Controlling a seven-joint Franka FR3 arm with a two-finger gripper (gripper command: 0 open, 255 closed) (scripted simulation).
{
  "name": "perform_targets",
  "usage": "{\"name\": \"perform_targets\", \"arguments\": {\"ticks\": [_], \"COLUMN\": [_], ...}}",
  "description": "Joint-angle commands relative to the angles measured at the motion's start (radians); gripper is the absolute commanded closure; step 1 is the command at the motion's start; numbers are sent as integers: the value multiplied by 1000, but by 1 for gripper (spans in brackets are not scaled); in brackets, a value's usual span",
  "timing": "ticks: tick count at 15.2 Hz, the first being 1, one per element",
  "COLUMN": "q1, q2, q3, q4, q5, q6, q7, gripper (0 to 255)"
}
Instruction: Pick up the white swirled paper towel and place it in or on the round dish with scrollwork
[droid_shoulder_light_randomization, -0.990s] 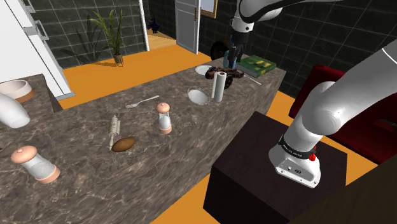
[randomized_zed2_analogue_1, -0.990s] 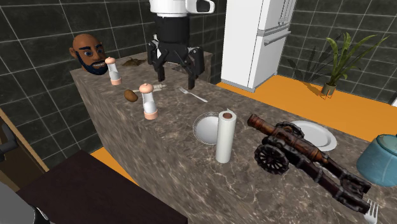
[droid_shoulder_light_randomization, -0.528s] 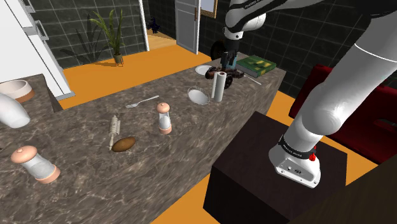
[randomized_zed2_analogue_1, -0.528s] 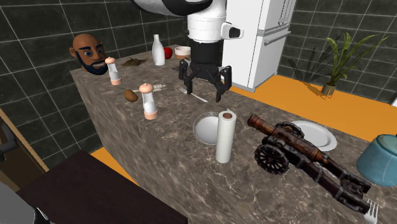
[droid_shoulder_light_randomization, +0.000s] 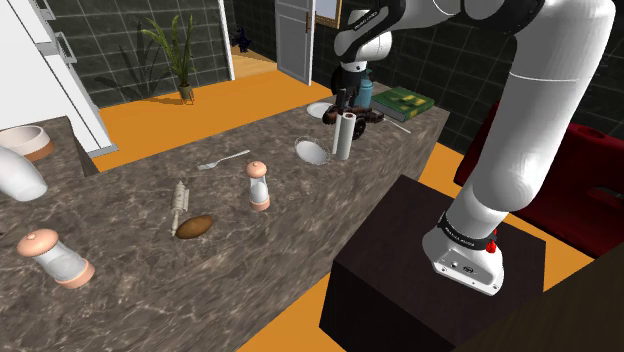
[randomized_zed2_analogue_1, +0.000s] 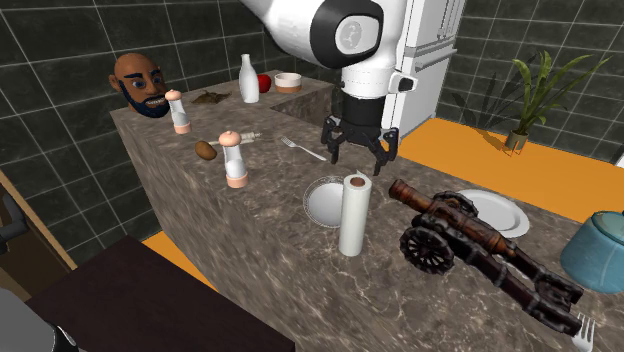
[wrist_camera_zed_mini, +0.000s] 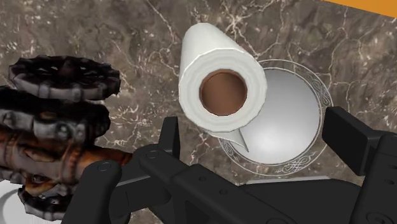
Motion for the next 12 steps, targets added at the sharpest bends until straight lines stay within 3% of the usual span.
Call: {"name": "perform_targets", "arguments": {"ticks": [1,12], "q1": [-19,-29], "q2": [69,130], "q3": [3,18], "q4": [50,23], "q5": [33,68], "q6": [13,98], "q7": [-34,-57], "gripper": [0,0]}}
